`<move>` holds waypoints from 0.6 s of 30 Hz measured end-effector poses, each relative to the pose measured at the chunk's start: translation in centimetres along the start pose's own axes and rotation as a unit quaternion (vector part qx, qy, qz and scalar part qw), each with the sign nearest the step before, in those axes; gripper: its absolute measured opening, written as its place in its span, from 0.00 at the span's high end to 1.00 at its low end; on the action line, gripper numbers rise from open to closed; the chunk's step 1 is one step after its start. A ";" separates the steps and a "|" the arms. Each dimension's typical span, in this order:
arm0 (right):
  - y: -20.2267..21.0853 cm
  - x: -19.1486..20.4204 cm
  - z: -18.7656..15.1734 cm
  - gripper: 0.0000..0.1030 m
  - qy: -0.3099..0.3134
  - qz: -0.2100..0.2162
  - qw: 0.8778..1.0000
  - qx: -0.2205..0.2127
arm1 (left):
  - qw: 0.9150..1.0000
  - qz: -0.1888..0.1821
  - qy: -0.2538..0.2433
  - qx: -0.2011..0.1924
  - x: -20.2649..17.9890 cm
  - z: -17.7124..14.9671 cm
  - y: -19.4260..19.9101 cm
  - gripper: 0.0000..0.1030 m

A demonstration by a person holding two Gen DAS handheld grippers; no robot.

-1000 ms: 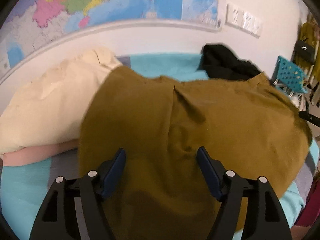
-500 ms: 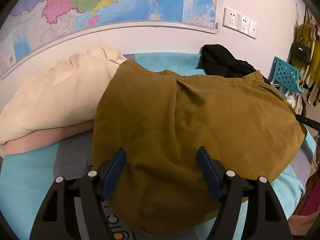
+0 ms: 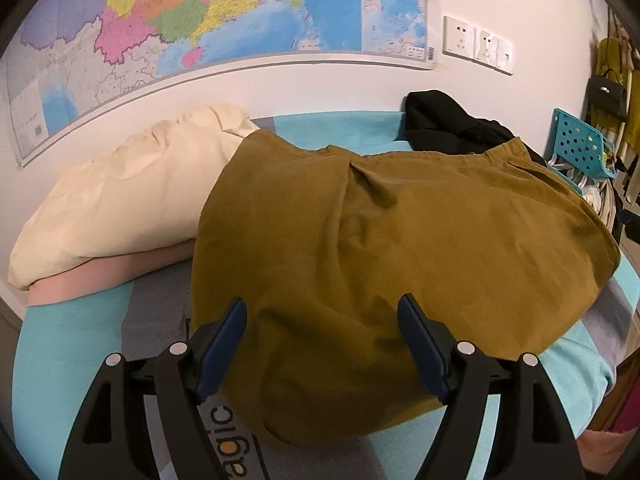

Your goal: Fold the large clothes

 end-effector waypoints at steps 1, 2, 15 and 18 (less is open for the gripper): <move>-0.2 0.7 0.1 0.40 0.007 0.007 1.000 0.003 | 1.000 0.002 0.000 -0.001 -0.2 -0.1 0.2 0.26; -0.7 1.7 0.1 0.40 0.020 0.018 1.000 0.008 | 1.000 -0.001 0.001 0.000 -0.2 -0.2 0.2 0.26; -5.3 12.9 -0.1 0.27 0.176 0.095 0.978 0.053 | 1.000 -0.006 0.016 0.008 -0.1 -1.0 1.0 0.23; -6.1 15.1 0.0 0.26 0.214 0.097 0.970 0.056 | 1.000 -0.007 0.021 0.008 -0.2 -1.2 1.3 0.21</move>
Point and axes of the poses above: each gripper's, at about its wrist camera, not at the fingertips, and y roughly against the way its jaws point, x to its left, z to its top, the point moved 1 cm from there along -y, roughly the way its jaws point, and after that the axes turned 9 degrees about y, right-handed, at the moved point
